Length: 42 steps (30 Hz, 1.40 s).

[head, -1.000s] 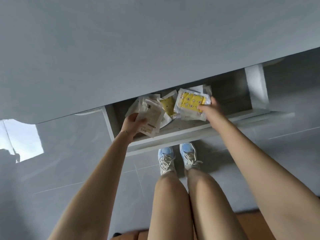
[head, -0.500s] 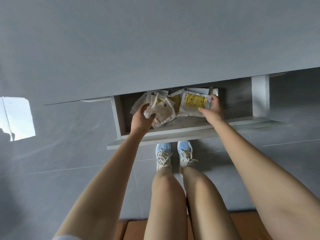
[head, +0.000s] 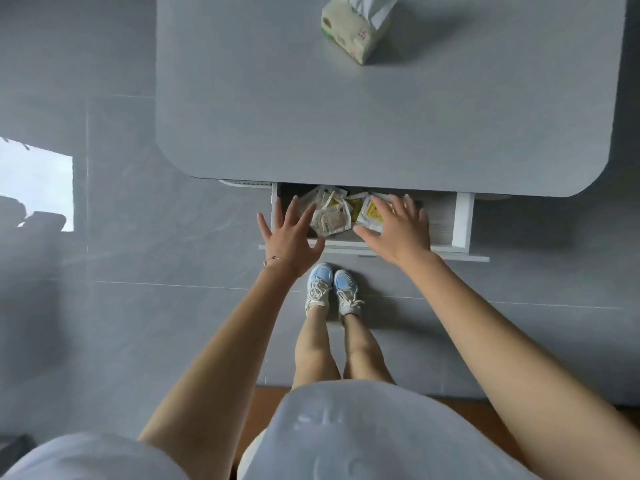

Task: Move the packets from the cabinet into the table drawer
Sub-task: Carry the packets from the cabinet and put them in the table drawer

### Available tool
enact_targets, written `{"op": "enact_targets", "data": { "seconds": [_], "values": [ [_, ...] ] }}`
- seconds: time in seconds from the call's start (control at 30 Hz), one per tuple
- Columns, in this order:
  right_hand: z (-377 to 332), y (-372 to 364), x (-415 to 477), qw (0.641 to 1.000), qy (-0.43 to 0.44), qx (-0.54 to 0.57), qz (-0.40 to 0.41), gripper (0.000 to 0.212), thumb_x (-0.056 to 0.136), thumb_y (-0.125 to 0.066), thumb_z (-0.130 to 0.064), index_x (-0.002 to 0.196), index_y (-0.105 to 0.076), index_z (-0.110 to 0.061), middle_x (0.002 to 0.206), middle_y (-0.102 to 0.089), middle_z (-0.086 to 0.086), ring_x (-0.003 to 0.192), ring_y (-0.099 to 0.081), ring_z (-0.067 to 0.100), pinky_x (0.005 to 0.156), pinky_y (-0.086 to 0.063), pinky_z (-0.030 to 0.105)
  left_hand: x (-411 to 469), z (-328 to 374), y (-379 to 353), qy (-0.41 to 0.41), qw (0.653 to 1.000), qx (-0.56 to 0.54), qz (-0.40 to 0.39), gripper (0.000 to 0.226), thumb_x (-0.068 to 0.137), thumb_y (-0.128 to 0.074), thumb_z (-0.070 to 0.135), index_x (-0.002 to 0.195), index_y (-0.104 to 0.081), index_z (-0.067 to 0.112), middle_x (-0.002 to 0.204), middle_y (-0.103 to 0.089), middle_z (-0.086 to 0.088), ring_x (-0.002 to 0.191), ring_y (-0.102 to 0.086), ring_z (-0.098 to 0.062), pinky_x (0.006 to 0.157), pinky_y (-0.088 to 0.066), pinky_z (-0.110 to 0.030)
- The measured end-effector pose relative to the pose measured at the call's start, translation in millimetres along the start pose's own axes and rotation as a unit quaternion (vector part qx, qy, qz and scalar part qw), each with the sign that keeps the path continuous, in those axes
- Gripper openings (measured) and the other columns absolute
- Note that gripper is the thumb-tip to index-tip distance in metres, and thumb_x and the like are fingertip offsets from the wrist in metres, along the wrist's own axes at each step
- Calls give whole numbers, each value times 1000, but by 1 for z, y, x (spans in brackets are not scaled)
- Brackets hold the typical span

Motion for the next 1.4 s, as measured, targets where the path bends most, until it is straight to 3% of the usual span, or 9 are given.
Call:
{"op": "enact_targets", "data": {
  "seconds": [0.13, 0.27, 0.47, 0.77, 1.2, 1.4],
  "values": [
    [-26, 22, -31, 998, 37, -59, -13, 78, 88, -35, -70, 152, -9, -33, 162, -4, 5, 149, 4, 32, 117, -4, 58, -45, -5, 26, 31, 999, 6, 24, 75, 89, -40, 61, 150, -2, 38, 161, 1, -3, 146, 12, -32, 113, 9, -62],
    [-53, 36, -48, 992, 81, -94, -11, 79, 89, -38, -68, 153, -8, -32, 162, -3, 6, 148, 4, 35, 116, -4, 59, -78, -29, 37, 66, 997, 4, 39, 77, 88, -38, 65, 150, -1, 39, 161, 3, -2, 146, 12, -31, 111, 9, -62],
    [-124, 41, -65, 969, 166, -179, -19, 79, 90, -37, -66, 153, -6, -32, 162, -5, 7, 148, 2, 36, 116, -8, 58, -132, -87, 53, 153, 981, -85, 82, 74, 88, -39, 65, 150, -5, 40, 161, 2, -1, 147, 12, -30, 112, 10, -61],
    [-289, 6, -111, 916, 321, -241, -4, 77, 88, -43, -64, 152, -14, -32, 161, -10, 4, 147, -6, 32, 118, -10, 51, -220, -205, 53, 306, 921, -177, 161, 75, 88, -41, 63, 149, -6, 41, 161, 1, 0, 147, 8, -29, 112, 4, -59],
    [-552, -111, -205, 828, 456, -326, -25, 77, 88, -42, -64, 152, -14, -32, 160, -17, 5, 147, -10, 30, 117, -12, 49, -373, -409, 26, 448, 854, -212, 158, 73, 87, -37, 66, 150, -10, 40, 160, -7, 0, 147, 4, -28, 114, 4, -58],
    [-652, -151, -242, 782, 520, -343, -32, 75, 89, -44, -60, 152, -15, -31, 158, -21, 6, 146, -14, 30, 117, -14, 49, -425, -485, 13, 520, 798, -252, 172, 73, 87, -38, 66, 149, -13, 38, 159, -14, 1, 147, 0, -28, 114, 2, -57]
  ]
}}
Point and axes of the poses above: each hand's wrist, its own x-axis towards the middle knuckle, its own y-axis out of the back of the hand, z = x × y, the point moved 2 cm from there along x, towards the middle knuckle
